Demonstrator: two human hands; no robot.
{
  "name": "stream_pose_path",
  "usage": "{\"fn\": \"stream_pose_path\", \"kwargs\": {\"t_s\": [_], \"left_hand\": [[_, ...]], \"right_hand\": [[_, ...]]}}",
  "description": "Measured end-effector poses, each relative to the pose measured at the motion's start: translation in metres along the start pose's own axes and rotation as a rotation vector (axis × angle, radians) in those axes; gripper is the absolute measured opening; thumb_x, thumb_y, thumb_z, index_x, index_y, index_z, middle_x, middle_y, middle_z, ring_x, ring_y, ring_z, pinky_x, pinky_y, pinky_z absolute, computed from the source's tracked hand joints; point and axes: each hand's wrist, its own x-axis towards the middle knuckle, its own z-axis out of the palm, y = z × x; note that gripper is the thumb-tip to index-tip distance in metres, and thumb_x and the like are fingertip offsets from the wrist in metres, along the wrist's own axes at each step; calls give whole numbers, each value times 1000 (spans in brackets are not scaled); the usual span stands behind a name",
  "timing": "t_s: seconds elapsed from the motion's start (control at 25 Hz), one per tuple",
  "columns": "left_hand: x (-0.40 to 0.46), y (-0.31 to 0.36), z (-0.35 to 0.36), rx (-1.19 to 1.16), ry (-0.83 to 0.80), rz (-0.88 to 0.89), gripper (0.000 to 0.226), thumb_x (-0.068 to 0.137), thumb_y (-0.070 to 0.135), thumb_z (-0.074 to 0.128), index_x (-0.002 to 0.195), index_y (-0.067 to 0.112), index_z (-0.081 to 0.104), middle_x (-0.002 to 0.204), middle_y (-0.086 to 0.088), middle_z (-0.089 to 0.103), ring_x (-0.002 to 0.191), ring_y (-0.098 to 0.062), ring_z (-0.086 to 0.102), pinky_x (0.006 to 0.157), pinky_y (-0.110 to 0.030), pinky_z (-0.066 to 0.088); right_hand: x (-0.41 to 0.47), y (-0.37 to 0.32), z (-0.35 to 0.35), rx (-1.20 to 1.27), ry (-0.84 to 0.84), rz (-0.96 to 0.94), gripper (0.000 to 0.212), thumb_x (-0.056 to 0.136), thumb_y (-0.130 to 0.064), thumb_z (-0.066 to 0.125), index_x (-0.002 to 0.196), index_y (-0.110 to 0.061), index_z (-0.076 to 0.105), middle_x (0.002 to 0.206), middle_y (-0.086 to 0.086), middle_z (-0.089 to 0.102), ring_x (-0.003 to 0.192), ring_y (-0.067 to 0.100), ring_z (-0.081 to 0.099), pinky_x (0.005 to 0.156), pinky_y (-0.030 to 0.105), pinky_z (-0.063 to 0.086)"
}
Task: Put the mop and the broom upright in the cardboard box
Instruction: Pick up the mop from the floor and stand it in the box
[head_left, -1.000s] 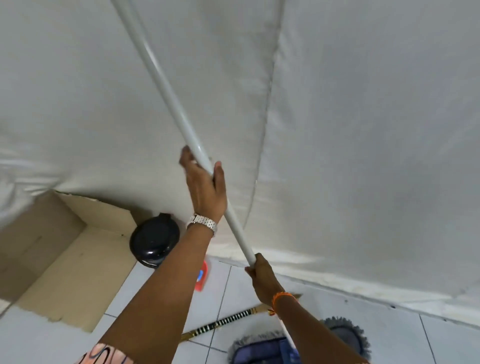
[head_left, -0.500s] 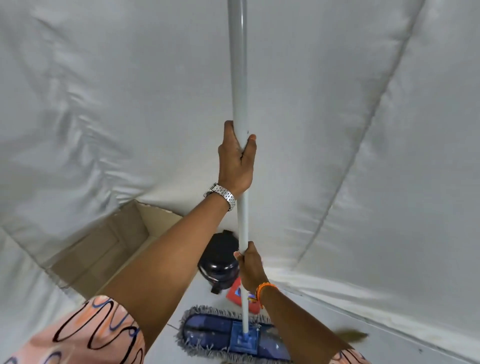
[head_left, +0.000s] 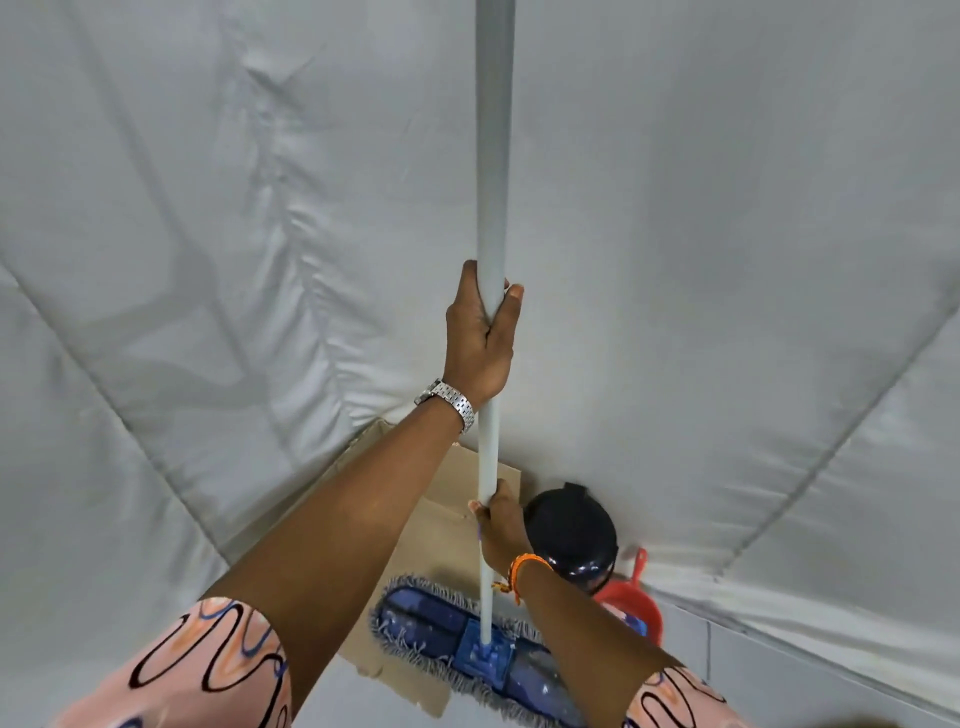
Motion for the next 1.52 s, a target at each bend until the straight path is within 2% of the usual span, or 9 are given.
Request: {"fn": "stream_pose_path", "kwargs": {"t_s": [0.12, 0.28, 0.4, 0.56, 0.72, 1.04, 1.16, 1.32, 1.52], "left_hand": [[31, -51, -45, 9, -5, 3, 19, 95, 34, 58, 83, 37, 44, 58, 13, 45, 40, -13, 37, 38, -30, 37], [86, -109, -92, 8, -21, -30, 20, 95, 33, 58, 82, 37, 43, 59, 11, 45, 41, -16, 38, 37, -37, 39], [131, -153, -125, -29, -58, -82, 19, 95, 29, 58, 82, 33, 44, 60, 6, 45, 36, -16, 39, 35, -29, 39], [185, -206, -145, -58, -119, -98, 18, 97, 23, 57, 86, 24, 43, 59, 4, 45, 35, -17, 42, 37, -28, 41], [221, -286, -154, -105, -182, -83, 16, 97, 27, 58, 88, 26, 45, 62, 9, 47, 39, -20, 44, 40, -28, 42], [262, -426, -143, -119, -285, -51, 15, 97, 41, 57, 96, 35, 43, 67, 18, 56, 39, -15, 51, 41, -31, 47], [291, -463, -123, -116, -325, -49, 19, 97, 38, 58, 98, 26, 43, 64, 17, 55, 39, -17, 51, 41, -35, 49], [344, -501, -81, -61, -398, -68, 22, 99, 27, 58, 105, 14, 41, 63, 12, 51, 44, -19, 51, 49, -43, 55], [370, -528, -41, -38, -447, -58, 18, 101, 17, 52, 107, 15, 35, 66, 1, 50, 48, -27, 51, 51, -48, 51]], "right_hand": [[43, -17, 58, -6, 10, 9, 9, 99, -16, 55, 101, -14, 46, 87, 8, 57, 70, 16, 53, 53, 9, 38], [116, -47, 112, 49, -30, 67, 13, 97, -7, 54, 100, -17, 46, 94, 7, 54, 82, 19, 50, 69, 19, 44], [168, -69, 144, 23, -32, 77, 21, 96, -7, 56, 116, -13, 54, 103, -1, 56, 94, 16, 53, 85, 26, 47], [231, -88, 171, -71, -16, 82, 20, 97, -2, 54, 107, -18, 50, 94, -5, 54, 90, 14, 53, 77, 16, 45], [307, -72, 206, -143, 76, 158, 18, 97, 4, 50, 114, 3, 53, 86, 8, 50, 78, 23, 47, 71, 28, 45], [422, -28, 256, 98, 205, 374, 19, 95, 3, 55, 114, 5, 55, 92, 13, 53, 85, 21, 46, 65, 24, 39], [460, -13, 260, 112, 259, 404, 17, 96, 1, 52, 113, 5, 54, 89, 14, 52, 83, 26, 47, 73, 35, 43], [510, -2, 245, 93, 321, 397, 8, 98, -6, 53, 105, -10, 54, 101, 11, 56, 74, 11, 52, 70, 12, 50], [551, 23, 239, 78, 346, 422, 13, 95, -3, 53, 85, -11, 52, 89, 11, 61, 82, 20, 53, 73, 30, 47]]}}
